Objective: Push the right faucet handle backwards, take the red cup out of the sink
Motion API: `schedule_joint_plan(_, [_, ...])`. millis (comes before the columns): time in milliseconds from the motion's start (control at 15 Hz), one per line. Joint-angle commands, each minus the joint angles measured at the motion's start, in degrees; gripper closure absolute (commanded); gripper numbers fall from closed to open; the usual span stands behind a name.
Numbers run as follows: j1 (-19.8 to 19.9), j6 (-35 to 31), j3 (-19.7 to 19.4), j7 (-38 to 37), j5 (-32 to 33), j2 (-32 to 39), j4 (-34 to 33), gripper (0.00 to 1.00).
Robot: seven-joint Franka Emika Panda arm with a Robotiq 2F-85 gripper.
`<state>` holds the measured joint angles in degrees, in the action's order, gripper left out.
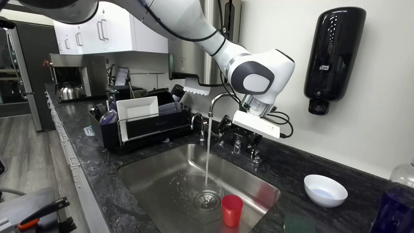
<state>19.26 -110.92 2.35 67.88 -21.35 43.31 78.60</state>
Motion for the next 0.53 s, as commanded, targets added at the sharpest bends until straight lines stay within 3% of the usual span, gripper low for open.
schedule_joint_plan(0, [0.8, -2.6, 1.0, 0.9, -0.7, 0.9, -0.8, 0.0])
schedule_joint_plan(467, [0.2, -7.5, 0.8, 0.5, 0.8, 1.5, 0.1, 0.0])
